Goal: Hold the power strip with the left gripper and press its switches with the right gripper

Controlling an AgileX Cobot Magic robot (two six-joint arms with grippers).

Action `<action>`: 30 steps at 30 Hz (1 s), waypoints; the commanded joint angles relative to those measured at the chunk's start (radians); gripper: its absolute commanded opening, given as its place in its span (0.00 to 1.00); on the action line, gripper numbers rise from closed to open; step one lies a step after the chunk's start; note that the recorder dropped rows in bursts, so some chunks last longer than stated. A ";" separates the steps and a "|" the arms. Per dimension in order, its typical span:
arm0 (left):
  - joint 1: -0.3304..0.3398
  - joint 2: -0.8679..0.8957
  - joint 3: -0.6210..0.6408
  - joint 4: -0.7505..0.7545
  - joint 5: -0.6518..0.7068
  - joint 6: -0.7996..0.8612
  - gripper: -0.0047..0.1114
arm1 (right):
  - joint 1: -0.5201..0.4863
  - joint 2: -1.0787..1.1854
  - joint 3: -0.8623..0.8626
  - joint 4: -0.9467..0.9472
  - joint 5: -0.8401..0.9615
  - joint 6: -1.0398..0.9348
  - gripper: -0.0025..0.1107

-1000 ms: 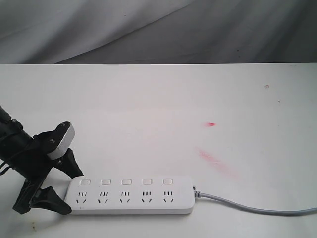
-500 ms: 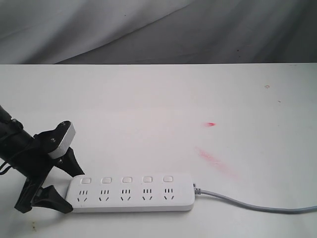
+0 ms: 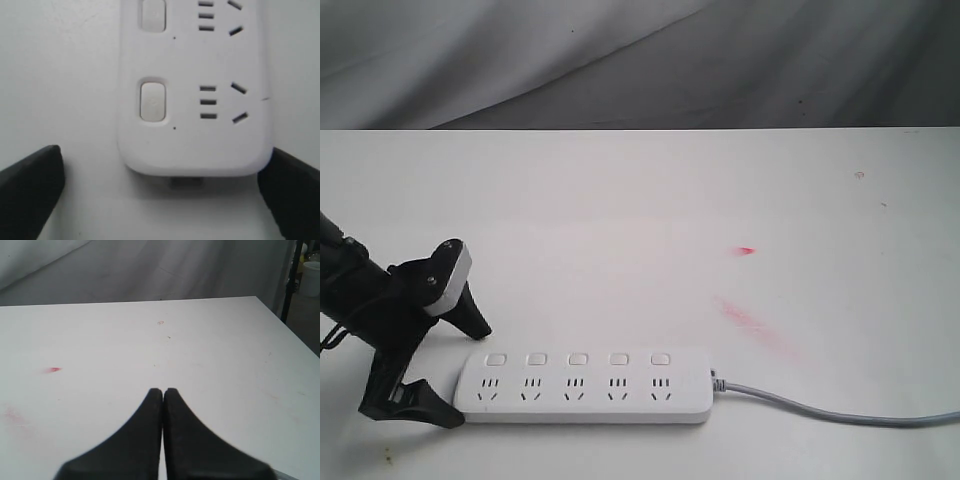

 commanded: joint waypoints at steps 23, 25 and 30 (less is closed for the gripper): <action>-0.005 -0.899 0.003 0.085 -0.114 -0.364 0.15 | -0.008 -0.006 0.004 -0.007 -0.005 -0.001 0.02; -0.005 -0.962 0.003 0.094 -0.114 -0.413 0.05 | -0.008 -0.006 0.004 -0.007 -0.005 -0.001 0.02; -0.005 -1.132 0.003 0.101 -0.114 -0.518 0.04 | -0.008 -0.006 0.004 -0.007 -0.005 -0.001 0.02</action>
